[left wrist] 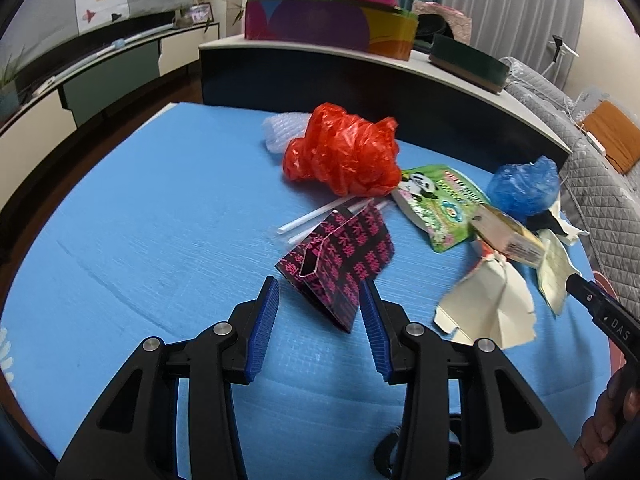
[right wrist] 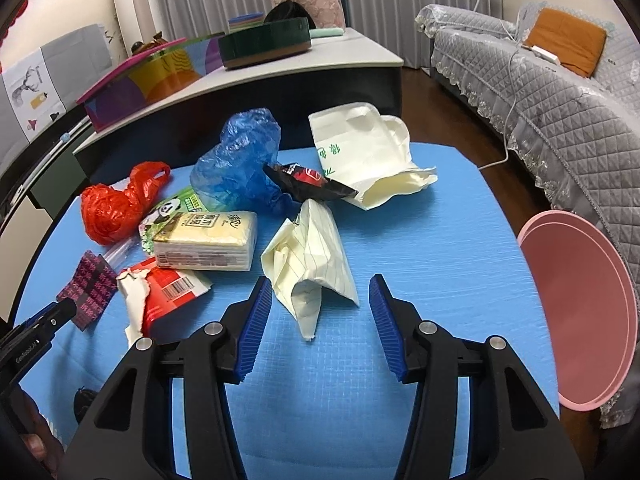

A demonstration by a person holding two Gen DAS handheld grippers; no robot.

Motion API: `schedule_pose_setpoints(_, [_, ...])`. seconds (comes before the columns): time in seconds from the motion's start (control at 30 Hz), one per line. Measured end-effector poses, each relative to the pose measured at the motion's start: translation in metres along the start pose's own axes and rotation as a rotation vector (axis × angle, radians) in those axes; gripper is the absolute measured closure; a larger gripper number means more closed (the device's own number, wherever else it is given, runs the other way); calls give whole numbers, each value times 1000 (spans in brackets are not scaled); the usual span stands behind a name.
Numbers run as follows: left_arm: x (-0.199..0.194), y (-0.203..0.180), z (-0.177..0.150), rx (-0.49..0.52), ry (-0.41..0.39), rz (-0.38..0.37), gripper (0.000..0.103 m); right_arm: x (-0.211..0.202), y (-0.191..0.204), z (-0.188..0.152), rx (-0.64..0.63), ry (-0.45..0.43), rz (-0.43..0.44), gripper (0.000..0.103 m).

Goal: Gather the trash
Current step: 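Grasp the pink-patterned wrapper with the left tool while the right tool grasps the white tissue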

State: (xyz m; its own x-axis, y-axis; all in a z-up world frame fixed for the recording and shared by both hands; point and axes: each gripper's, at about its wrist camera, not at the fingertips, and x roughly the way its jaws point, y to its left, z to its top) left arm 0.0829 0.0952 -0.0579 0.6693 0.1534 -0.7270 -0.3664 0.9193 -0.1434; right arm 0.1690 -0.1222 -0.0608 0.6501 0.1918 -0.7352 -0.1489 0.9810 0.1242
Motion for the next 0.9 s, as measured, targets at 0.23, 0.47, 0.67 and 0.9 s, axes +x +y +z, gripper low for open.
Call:
schedule_pose_setpoints(0.23, [10,0,0,-1,34,-7,74,10,-5,1,8,28,0,68])
schedule_pose_setpoints(0.47, [4,-9,2,23,17,-21,93,10,-7,0,3,33,-3,87])
schedule_pose_setpoints(0.67, [-9,-17,3,53,-23,-29,97,-2,-7,1,-11,6,-3,97])
schedule_pose_setpoints(0.9, [-30,-26,1,80,-68,-46,97,-27,-11,-1,-14,-37,-11,98])
